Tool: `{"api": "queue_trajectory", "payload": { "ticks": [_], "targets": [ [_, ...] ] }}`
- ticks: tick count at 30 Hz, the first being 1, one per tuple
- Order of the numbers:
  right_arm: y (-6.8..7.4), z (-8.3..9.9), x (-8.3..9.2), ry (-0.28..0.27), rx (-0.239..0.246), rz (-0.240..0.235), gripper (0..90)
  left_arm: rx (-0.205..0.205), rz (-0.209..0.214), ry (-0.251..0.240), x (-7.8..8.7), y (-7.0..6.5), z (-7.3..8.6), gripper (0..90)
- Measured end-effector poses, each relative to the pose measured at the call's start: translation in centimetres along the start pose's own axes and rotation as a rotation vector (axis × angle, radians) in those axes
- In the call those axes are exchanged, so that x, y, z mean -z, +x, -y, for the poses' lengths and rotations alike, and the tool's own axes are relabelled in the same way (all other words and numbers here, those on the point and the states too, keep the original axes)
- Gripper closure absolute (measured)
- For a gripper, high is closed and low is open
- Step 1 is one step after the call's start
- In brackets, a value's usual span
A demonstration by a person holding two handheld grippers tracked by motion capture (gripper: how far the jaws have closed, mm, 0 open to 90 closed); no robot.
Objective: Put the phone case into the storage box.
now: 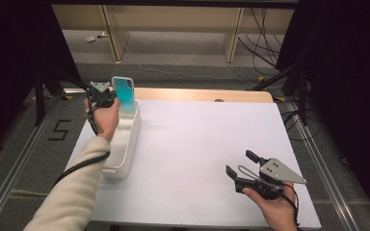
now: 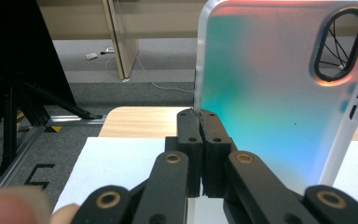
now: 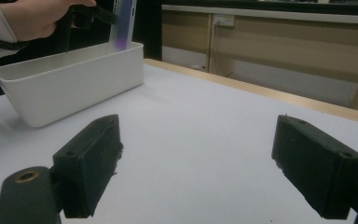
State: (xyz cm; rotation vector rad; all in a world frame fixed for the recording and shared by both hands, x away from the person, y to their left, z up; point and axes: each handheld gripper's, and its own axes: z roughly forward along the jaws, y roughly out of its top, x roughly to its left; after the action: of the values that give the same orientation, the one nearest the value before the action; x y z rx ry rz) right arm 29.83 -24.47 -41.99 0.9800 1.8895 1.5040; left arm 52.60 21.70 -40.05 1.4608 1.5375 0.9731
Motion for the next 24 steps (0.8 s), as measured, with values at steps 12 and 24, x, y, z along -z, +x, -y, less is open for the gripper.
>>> {"api": "queue_trajectory", "payload": {
  "ticks": [12,24],
  "targets": [
    [-0.04,0.03,0.0,0.02,0.017,0.006,16.8,-0.007,-0.01,0.007,-0.38,0.04,0.08,88.1],
    [-0.08,-0.01,0.08,0.029,0.016,0.008,16.7,-0.008,-0.017,0.029,-1.0,-0.09,0.69,88.1]
  ]
}}
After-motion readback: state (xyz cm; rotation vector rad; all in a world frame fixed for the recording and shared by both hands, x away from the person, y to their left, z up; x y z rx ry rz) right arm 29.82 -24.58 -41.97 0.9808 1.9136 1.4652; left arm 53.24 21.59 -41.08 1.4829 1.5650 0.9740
